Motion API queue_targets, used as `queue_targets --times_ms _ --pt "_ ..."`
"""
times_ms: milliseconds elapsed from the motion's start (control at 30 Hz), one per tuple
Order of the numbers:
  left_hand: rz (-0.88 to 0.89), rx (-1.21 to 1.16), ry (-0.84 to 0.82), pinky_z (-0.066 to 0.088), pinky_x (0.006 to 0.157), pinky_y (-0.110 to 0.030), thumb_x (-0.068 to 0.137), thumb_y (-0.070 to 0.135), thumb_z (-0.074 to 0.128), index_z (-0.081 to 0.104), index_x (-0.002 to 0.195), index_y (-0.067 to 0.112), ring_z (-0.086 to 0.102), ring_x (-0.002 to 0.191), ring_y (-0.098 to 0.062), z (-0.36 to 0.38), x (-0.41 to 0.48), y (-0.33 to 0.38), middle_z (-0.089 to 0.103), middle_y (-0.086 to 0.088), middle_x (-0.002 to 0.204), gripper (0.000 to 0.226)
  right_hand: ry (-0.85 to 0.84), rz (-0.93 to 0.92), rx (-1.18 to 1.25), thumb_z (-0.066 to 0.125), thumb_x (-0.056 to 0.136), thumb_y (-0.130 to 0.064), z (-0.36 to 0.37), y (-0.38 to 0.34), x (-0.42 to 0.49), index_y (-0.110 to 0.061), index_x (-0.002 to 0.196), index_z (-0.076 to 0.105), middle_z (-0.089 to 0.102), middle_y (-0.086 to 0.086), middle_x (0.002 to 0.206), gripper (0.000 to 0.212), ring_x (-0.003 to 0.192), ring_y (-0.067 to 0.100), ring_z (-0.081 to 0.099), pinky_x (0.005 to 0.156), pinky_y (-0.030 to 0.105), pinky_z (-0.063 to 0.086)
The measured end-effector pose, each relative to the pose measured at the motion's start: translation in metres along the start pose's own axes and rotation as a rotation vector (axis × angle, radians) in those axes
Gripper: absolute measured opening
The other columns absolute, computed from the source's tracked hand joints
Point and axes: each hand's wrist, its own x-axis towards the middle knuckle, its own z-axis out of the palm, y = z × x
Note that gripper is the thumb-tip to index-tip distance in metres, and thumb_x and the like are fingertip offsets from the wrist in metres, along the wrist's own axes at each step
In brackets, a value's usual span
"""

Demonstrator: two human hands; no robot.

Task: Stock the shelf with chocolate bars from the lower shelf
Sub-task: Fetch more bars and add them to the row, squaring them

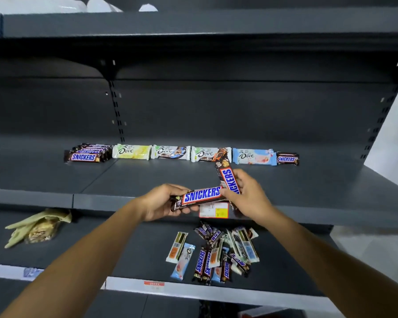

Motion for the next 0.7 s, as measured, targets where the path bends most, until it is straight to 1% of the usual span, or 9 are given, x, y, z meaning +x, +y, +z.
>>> queue_targets --times_ms 67,133,167,233,300,367,533,600,700 --pt "-0.021 0.073 0.017 0.042 0.043 -0.016 0.097 0.016 0.039 0.058 0.114 0.012 0.063 0.057 -0.014 0.002 0.006 0.011 0.069 -0.019 0.095 0.025 0.0 0.013 0.004 0.069 0.083 -0.018 -0.004 0.003 0.016 -0.024 0.108 0.051 0.068 -0.004 0.097 0.032 0.088 0.011 0.066 0.083 0.042 0.054" --pt "-0.007 0.209 0.027 0.044 0.045 -0.016 0.097 0.016 0.044 0.058 0.116 0.016 0.065 0.058 -0.014 0.004 0.01 0.021 0.07 -0.013 0.097 0.023 0.007 0.015 0.028 0.069 0.082 -0.016 -0.004 0.006 0.03 -0.024 0.108 0.052 0.068 -0.004 0.097 0.032 0.088 0.011 0.066 0.084 0.041 0.054" --pt "0.03 0.292 0.048 0.046 0.049 -0.016 0.095 0.015 0.05 0.059 0.115 0.018 0.066 0.061 -0.012 0.004 0.013 0.025 0.069 -0.009 0.097 0.022 0.02 0.011 0.039 0.069 0.082 -0.015 -0.002 0.007 0.036 -0.024 0.105 0.052 0.068 -0.004 0.097 0.03 0.088 0.011 0.066 0.085 0.041 0.054" --pt "0.16 0.504 0.134 0.052 0.062 -0.02 0.087 0.012 0.063 0.063 0.109 0.022 0.065 0.069 -0.01 -0.001 0.02 0.029 0.068 -0.001 0.094 0.024 0.063 0.005 0.067 0.07 0.082 -0.013 0.002 0.008 0.047 -0.027 0.098 0.052 0.068 -0.004 0.096 0.028 0.089 0.012 0.065 0.085 0.038 0.053" --pt "0.288 0.794 0.23 0.05 0.075 -0.024 0.079 0.018 0.073 0.065 0.104 0.027 0.063 0.075 -0.008 -0.009 0.026 0.034 0.069 0.006 0.09 0.028 0.101 0.005 0.085 0.07 0.081 -0.012 0.01 0.007 0.055 -0.026 0.098 0.052 0.067 -0.002 0.097 0.028 0.088 0.013 0.065 0.082 0.035 0.053" --pt "0.365 1.017 0.315 0.048 0.078 -0.023 0.075 0.026 0.077 0.065 0.103 0.03 0.061 0.078 -0.006 -0.015 0.029 0.037 0.07 0.008 0.091 0.031 0.12 0.009 0.081 0.07 0.082 -0.013 0.019 0.005 0.061 -0.024 0.101 0.051 0.067 0.0 0.097 0.029 0.086 0.015 0.064 0.079 0.033 0.053" --pt "0.586 1.213 0.427 0.046 0.082 -0.024 0.074 0.036 0.076 0.065 0.114 0.024 0.06 0.093 -0.012 -0.032 0.035 0.035 0.067 0.006 0.105 0.043 0.13 0.032 0.103 0.069 0.081 -0.015 0.048 -0.003 0.075 -0.024 0.099 0.052 0.068 -0.002 0.092 0.027 0.082 0.015 0.065 0.078 0.036 0.054" --pt "0.631 1.274 0.454 0.043 0.082 -0.024 0.075 0.039 0.074 0.064 0.116 0.025 0.059 0.097 -0.013 -0.046 0.035 0.035 0.065 0.005 0.108 0.044 0.125 0.047 0.106 0.069 0.082 -0.015 0.06 -0.008 0.081 -0.024 0.101 0.053 0.068 -0.003 0.093 0.027 0.083 0.014 0.065 0.079 0.036 0.054" --pt "0.682 1.35 0.451 0.045 0.086 -0.027 0.08 0.041 0.069 0.061 0.121 0.027 0.059 0.103 -0.016 -0.071 0.032 0.033 0.063 0.003 0.115 0.045 0.127 0.056 0.105 0.069 0.081 -0.015 0.08 -0.018 0.091 -0.022 0.104 0.053 0.067 -0.002 0.095 0.029 0.084 0.013 0.065 0.079 0.034 0.054"
